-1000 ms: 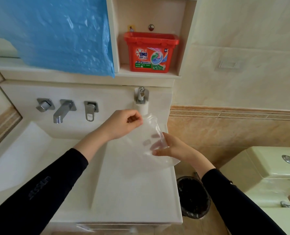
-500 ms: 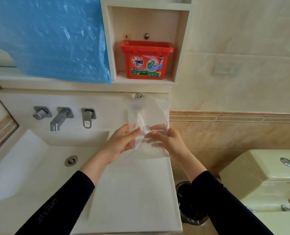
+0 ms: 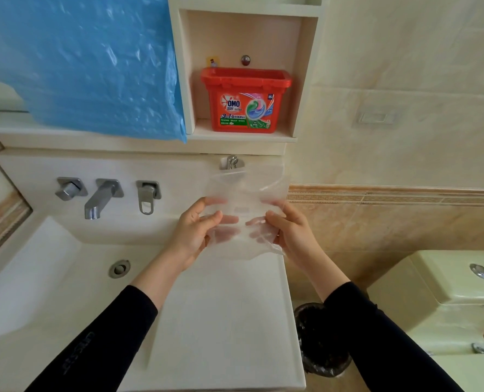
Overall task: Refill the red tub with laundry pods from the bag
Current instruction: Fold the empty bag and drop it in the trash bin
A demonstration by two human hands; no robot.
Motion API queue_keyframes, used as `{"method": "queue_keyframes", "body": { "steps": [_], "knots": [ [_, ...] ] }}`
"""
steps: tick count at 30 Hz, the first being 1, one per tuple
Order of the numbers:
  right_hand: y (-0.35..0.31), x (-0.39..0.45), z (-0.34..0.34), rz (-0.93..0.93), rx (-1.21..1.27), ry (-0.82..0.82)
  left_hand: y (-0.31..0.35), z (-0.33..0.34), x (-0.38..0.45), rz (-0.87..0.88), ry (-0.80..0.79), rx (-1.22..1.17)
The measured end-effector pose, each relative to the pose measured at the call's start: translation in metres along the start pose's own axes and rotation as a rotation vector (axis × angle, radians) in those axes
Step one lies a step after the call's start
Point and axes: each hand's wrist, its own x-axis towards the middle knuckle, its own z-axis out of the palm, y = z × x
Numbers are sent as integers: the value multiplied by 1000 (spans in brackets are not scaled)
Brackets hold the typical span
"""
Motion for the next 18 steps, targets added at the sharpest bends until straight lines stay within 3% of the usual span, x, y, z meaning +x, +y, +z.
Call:
{"method": "queue_keyframes", "body": {
  "steps": [9, 12, 14, 18],
  "knots": [
    [-5, -4, -10, -48, -108, 20, 11, -14, 2, -267, -45, -229],
    [-2, -4, -9, -96, -195, 48, 8, -14, 3, -363, -140, -121],
    [-2, -4, -8, -153, -257, 63, 5, -9, 1, -363, -190, -39],
    [-4, -5, -11, -126, -207, 91, 3, -4, 0, -285, -132, -22]
  ]
}}
